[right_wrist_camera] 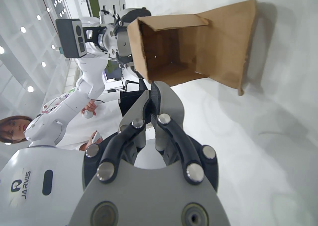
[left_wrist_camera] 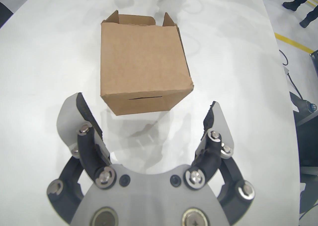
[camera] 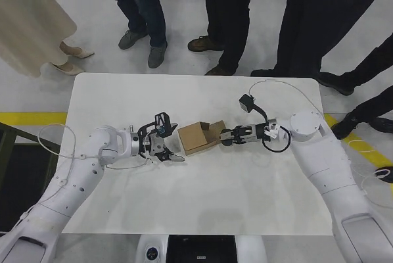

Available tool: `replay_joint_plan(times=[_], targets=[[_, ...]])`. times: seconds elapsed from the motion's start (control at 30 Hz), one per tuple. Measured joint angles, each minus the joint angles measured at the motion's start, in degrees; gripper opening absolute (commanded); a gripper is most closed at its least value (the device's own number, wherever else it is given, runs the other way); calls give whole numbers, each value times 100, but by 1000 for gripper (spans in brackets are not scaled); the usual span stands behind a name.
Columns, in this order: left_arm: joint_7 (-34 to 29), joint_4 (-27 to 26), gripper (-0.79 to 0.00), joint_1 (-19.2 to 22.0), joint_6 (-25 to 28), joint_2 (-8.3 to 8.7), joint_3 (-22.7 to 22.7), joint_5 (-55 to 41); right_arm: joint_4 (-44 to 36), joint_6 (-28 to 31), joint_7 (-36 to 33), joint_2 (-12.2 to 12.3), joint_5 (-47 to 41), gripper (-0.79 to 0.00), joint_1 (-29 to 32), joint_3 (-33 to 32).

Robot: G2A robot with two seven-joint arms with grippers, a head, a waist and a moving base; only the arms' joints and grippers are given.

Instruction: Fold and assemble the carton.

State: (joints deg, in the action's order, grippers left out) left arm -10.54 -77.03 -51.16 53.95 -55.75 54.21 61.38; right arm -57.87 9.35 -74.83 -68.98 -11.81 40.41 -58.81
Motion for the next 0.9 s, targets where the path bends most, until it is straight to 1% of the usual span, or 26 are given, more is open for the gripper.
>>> replay_joint_plan(times=[0.1,0.17,0.37,0.6,0.77,0.9], targets=[[313,228,0,112,-181,-80,-98,26,152,-25,207,-34,37,-785,-19,99],[393,334,0,206,-207,-127,-173,13,237,-28,212,-55,34,-785,-62,161],[495,642,0,473,-75,-244,-362,8,400,-41,153,-140,30,-785,-238,398],[539,1063,0,711,225,-286,-366,86,612,-64,374,-356,-75,-785,-503,827],[548,1204,0,794,399,-298,-363,134,812,-9,407,-497,-142,-785,-666,1075],[547,1216,0,827,406,-312,-410,138,912,77,477,-627,-267,-785,-759,1260]])
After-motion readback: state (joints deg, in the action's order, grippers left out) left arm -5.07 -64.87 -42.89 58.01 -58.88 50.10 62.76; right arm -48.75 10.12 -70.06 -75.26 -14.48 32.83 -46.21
